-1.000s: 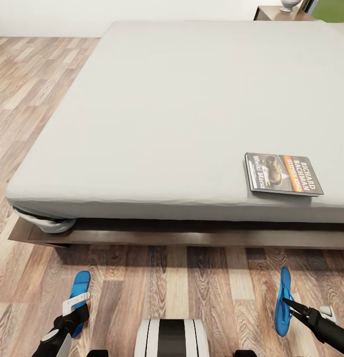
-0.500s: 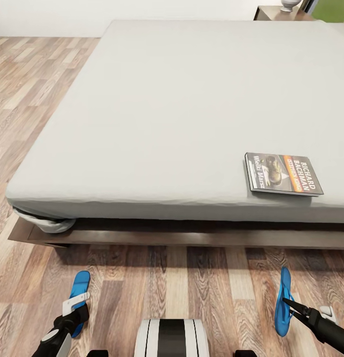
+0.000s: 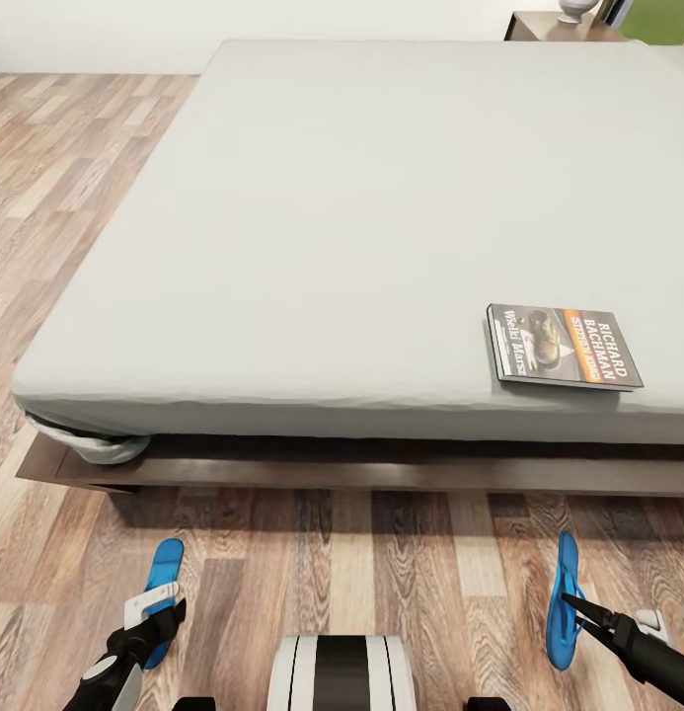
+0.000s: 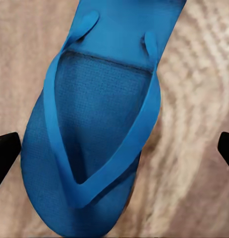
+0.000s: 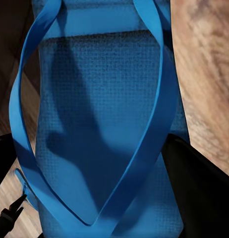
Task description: In the bedroom, move the book from the bed onto either nightstand, and place the two sandals side by side next to the bed.
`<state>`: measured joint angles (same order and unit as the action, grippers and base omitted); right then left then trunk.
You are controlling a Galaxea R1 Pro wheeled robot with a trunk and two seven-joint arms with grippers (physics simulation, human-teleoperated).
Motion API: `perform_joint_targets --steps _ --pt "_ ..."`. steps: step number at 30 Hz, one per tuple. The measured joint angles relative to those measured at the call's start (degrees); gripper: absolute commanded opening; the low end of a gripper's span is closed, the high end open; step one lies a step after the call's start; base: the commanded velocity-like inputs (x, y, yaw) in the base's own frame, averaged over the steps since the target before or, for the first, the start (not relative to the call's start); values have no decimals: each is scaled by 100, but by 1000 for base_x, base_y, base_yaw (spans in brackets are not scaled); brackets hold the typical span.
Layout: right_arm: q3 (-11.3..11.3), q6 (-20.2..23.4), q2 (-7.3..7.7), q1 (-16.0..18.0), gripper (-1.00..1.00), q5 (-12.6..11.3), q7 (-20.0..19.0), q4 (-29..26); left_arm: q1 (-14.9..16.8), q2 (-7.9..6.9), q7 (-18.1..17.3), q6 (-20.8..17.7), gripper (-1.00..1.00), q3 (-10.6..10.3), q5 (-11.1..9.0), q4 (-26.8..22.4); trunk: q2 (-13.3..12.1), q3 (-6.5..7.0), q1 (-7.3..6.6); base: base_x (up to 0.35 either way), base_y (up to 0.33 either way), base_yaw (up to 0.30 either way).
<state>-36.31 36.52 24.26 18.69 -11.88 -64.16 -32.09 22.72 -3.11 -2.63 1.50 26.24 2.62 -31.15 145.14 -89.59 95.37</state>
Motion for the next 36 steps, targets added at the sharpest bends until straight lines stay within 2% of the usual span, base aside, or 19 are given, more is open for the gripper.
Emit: perform_joint_targets --steps 30,36 --pt "0 0 0 0 -100 0 0 -1 0 0 0 -16 100 0 0 1 0 0 0 0 0 0" --pt "-1 3 0 0 -100 -5 -1 -2 0 0 0 -22 100 0 0 1 -8 132 -16 0 0 0"
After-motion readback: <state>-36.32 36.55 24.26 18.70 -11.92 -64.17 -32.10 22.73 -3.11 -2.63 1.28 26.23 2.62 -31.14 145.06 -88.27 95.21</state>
